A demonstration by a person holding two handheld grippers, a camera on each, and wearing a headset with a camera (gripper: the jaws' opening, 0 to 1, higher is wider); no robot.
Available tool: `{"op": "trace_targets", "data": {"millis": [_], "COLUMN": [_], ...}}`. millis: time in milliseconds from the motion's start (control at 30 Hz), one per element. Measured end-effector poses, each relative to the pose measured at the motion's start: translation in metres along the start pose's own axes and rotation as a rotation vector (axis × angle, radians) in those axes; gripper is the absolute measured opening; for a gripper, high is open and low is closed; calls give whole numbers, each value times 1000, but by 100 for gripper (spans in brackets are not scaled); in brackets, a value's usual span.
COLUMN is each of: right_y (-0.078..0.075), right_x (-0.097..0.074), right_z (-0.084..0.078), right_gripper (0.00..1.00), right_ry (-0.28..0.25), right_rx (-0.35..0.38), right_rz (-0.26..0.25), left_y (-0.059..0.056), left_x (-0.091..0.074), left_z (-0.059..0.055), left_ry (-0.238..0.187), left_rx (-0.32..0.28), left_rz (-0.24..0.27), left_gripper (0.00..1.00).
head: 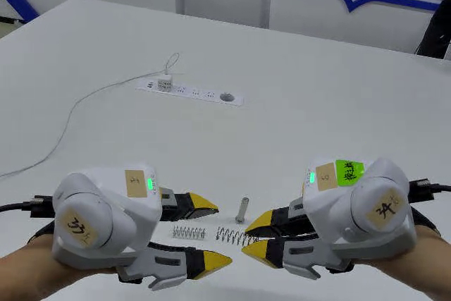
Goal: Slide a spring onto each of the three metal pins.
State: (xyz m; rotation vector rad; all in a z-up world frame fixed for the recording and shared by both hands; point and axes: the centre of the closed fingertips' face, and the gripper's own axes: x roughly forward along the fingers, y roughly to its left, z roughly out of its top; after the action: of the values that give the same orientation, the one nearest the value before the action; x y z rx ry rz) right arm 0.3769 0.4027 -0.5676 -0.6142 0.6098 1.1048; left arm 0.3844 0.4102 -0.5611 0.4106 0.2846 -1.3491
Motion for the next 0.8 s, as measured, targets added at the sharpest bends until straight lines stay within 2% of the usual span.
{"op": "trace_targets", "data": {"millis": [133, 333, 533, 633, 800], "right_y": [1, 4, 3, 4, 5], "right_x": [2, 4, 5, 6, 6], "right_z": [-4, -1, 1, 0, 2], "right_gripper": [10, 10, 10, 10, 11], "right_ry": [23, 16, 18, 23, 18], "right_rx": [-14, -19, -21, -33, -53], "right_rz": [4, 15, 19, 27, 45], "left_y": [-1, -4, -6, -5, -6], "left_x": [2, 3, 5, 4, 1], "left_z": [-2, -1, -5, -5, -5], "left_ry": [9, 10, 29, 30, 15], "left_rx": [16, 39, 62, 102, 102], "left_rz": [0, -14, -30, -30, -42], "left_gripper": [30, 23, 14, 13, 12]}}
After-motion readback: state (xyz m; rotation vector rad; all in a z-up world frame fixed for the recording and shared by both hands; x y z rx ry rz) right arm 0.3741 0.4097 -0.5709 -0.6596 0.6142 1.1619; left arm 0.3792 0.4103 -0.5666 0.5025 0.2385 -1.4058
